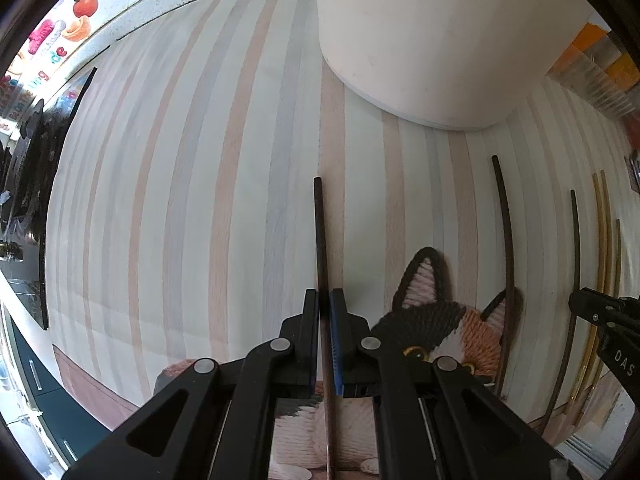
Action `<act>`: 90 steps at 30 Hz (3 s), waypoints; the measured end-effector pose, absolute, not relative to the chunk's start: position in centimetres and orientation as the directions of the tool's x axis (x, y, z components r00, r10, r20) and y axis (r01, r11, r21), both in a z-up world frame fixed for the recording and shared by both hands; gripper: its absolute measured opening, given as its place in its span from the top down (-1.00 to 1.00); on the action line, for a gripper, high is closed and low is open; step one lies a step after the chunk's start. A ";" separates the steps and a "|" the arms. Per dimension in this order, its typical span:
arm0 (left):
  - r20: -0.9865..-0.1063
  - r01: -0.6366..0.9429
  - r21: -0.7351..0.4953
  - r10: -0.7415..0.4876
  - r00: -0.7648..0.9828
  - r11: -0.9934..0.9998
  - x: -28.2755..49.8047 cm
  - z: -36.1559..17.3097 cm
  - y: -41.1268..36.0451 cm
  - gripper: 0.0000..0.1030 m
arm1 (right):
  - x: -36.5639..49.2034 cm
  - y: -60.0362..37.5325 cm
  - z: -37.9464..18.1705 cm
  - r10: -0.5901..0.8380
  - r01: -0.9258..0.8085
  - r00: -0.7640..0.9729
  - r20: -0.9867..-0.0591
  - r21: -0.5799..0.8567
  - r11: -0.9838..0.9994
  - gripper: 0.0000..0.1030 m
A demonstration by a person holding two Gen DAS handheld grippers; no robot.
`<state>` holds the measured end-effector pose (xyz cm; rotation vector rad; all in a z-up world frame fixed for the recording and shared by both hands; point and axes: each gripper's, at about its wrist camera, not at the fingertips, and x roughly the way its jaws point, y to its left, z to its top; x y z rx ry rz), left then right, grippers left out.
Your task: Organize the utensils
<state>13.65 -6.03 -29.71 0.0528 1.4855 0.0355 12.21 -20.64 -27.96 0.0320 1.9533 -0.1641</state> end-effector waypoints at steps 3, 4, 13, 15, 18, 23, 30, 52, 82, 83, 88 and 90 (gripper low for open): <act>-0.995 0.013 0.058 0.056 0.081 0.998 13.8 -29.8 -6.0 0.94 | 12.2 -19.9 -27.8 -0.056 0.101 -0.373 -0.926 -0.100 0.990 0.87; -0.995 0.014 0.059 0.058 0.081 0.998 13.8 -29.8 -6.0 0.94 | 12.2 -19.8 -27.8 -0.056 0.102 -0.371 -0.927 -0.100 0.990 0.87; -0.990 0.037 0.094 0.089 0.109 0.995 13.7 -30.0 -6.9 0.95 | 11.2 -19.2 -27.2 -0.080 0.114 -0.299 -0.951 -0.119 0.986 0.88; -0.991 0.026 0.073 0.070 0.111 0.997 13.5 -30.0 -6.6 0.95 | 10.9 -19.3 -26.9 -0.072 0.135 -0.269 -0.961 -0.111 0.985 0.89; -0.992 0.017 0.038 0.036 0.124 0.999 13.0 -29.2 -6.0 0.95 | 10.4 -19.9 -26.6 -0.010 0.187 -0.251 -0.968 -0.058 0.981 0.90; -0.982 -0.003 -0.013 -0.013 0.191 1.000 11.9 -25.9 -5.4 0.95 | 10.2 -20.3 -24.7 0.055 0.217 -0.191 -0.980 0.013 0.976 0.90; -0.942 -0.025 -0.068 -0.056 0.330 0.997 10.8 -18.9 -4.2 0.96 | 11.1 -19.9 -19.2 0.128 0.224 -0.034 -0.991 0.117 0.968 0.90; -0.650 -0.015 -0.151 -0.088 0.755 0.988 13.3 3.0 0.8 1.00 | 24.7 -18.6 0.9 0.208 0.100 0.445 -0.871 0.279 0.955 0.90; -0.995 0.189 -0.013 -0.032 0.099 0.982 10.2 -30.6 -17.8 0.93 | 7.4 -29.3 -19.1 0.063 0.413 -0.138 -0.988 0.000 0.911 0.90; -0.995 0.181 0.007 -0.012 0.102 0.983 10.1 -30.6 -17.1 0.94 | 7.6 -29.1 -19.1 0.073 0.413 -0.135 -0.988 0.011 0.911 0.90; -0.995 0.027 0.054 0.052 0.090 0.998 9.8 -31.0 -10.3 0.94 | 9.2 -26.7 -19.6 0.117 0.351 -0.120 -0.986 0.068 0.934 0.90; -0.996 -0.052 0.047 0.051 0.073 0.998 9.6 -31.2 -7.4 0.94 | 10.0 -25.2 -20.0 0.131 0.312 -0.123 -0.984 0.087 0.946 0.90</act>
